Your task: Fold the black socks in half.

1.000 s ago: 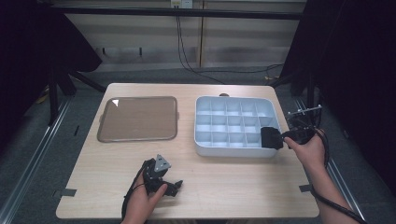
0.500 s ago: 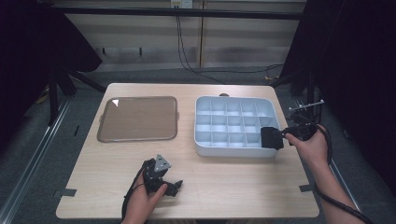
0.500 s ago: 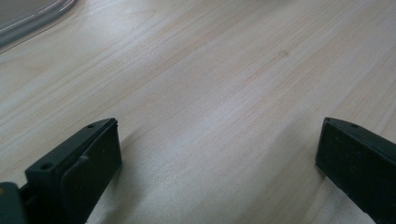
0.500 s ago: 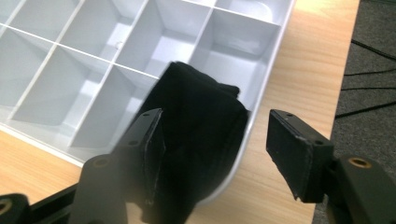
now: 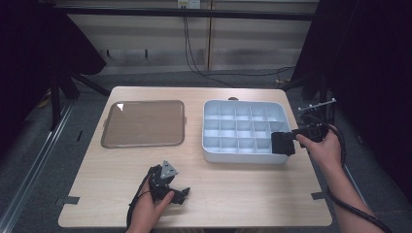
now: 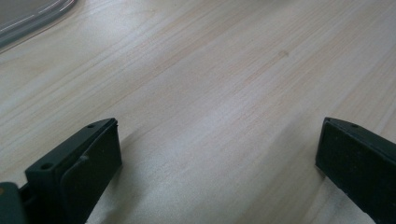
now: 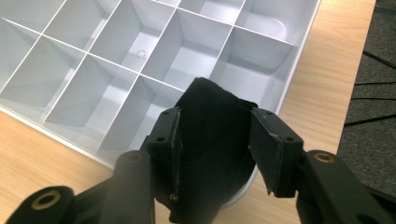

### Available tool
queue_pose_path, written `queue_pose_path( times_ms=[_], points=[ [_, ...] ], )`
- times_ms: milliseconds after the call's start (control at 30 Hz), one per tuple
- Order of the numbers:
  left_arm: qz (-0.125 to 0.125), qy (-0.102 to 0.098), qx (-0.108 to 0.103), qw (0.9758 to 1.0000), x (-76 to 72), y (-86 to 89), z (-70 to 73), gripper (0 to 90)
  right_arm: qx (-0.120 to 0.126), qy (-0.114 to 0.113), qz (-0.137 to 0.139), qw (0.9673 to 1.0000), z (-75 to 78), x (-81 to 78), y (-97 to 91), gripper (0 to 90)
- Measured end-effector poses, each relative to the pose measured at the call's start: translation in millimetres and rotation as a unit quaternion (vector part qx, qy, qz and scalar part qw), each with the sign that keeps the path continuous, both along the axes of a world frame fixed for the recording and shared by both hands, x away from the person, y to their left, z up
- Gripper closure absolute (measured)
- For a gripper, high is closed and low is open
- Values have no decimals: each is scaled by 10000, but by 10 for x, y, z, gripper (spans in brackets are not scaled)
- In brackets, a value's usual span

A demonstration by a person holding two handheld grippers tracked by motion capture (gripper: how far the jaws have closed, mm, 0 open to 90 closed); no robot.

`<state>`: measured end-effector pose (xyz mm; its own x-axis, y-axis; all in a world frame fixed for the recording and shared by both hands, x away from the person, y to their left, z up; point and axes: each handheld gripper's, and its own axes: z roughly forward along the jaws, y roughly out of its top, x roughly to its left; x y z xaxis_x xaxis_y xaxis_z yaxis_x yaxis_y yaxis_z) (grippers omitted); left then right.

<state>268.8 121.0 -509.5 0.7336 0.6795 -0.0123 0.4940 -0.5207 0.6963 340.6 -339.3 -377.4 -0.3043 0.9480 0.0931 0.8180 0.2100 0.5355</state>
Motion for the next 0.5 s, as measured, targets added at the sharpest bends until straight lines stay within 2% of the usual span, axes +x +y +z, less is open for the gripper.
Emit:
queue_pose_path(
  times_ms=[333,500],
  points=[
    [-6,-9,-11,10000,2,0,-2,0,-48,93,166,9998,-1,35,67,650],
    [-1,-7,-1,10000,1,0,0,0,-76,254,187,9995,-37,68,103,682]
  ],
)
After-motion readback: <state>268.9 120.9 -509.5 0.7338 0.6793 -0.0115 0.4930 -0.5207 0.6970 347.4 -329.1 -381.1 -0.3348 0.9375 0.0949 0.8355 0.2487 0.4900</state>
